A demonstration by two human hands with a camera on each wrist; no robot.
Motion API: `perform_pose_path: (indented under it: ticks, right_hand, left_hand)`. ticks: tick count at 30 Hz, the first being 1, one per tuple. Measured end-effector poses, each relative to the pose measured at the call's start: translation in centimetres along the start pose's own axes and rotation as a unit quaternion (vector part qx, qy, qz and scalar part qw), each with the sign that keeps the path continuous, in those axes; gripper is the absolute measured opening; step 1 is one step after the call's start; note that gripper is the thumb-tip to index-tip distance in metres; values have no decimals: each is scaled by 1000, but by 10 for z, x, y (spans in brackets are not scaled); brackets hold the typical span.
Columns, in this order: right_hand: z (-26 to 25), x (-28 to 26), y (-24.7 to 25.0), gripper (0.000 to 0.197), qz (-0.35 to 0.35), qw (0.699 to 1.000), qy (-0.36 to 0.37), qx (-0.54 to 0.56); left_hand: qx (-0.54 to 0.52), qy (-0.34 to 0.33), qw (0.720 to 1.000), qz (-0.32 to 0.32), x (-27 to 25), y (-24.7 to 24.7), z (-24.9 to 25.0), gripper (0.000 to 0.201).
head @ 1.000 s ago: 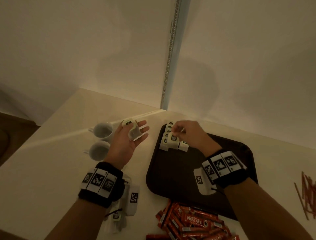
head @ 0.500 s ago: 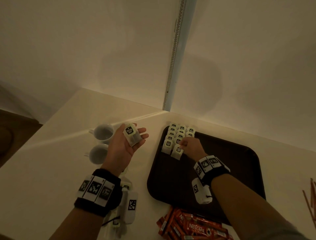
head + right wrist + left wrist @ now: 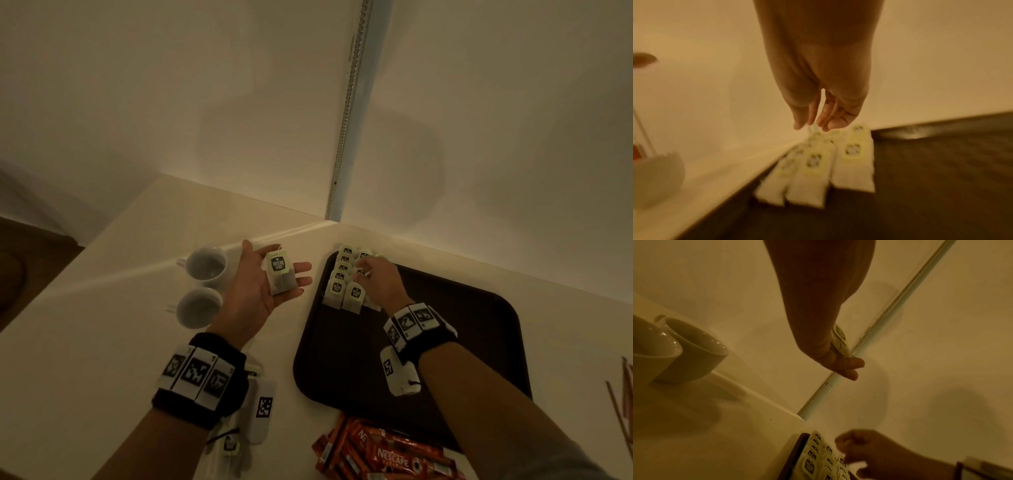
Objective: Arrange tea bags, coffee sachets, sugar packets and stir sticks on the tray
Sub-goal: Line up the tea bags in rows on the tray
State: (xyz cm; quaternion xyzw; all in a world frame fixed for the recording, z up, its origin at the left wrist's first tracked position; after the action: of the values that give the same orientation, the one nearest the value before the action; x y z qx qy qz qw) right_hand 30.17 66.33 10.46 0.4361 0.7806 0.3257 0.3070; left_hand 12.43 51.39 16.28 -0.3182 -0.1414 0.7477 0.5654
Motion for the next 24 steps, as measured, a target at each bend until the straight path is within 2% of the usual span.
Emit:
perform_pose_path:
  ticks: [2, 4, 6, 8, 12, 17, 20, 24]
  right_hand:
    - [-41, -11, 22, 18, 34, 993, 67, 94]
    - [-96, -29, 36, 15, -19, 974, 157, 164]
    - [-142, -48, 42, 12, -78, 958, 238, 141]
    - [-169, -61, 51, 8, -85, 947, 293, 105]
    - [-193, -73, 76, 4, -75, 942, 317, 79]
    - [-227, -94, 114, 5, -24, 933, 357, 23]
    - [-239, -101, 127, 4, -12, 932, 363, -8]
    - [-246, -102, 132, 4, -12, 933, 355, -56]
  left_hand:
    - [30, 13, 999, -23, 1, -9, 0, 58]
    - [71, 22, 996, -49, 1, -20, 1, 51]
    - [128, 9, 989, -78, -2, -32, 3, 41]
    - [175, -26, 979, -105, -6, -42, 10, 28]
    - [227, -104, 960, -129, -16, -53, 23, 31]
    - [205, -164, 957, -123, -26, -62, 33, 19]
    - [180, -187, 956, -136, -30, -70, 37, 21]
    - [152, -181, 959, -155, -31, -81, 34, 23]
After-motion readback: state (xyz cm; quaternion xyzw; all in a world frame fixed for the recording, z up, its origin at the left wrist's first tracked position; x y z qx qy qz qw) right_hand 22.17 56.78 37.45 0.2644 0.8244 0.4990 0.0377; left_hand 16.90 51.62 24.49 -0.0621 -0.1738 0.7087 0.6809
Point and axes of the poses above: each hand's wrist, its own x-axis towards the middle knuckle, its own y-axis out of the back of the hand, z = x × y, the point moved 8 cm from there along x, towards the middle knuckle, and after that the axes turned 7 degrees about -z, right-handed, at the moved point
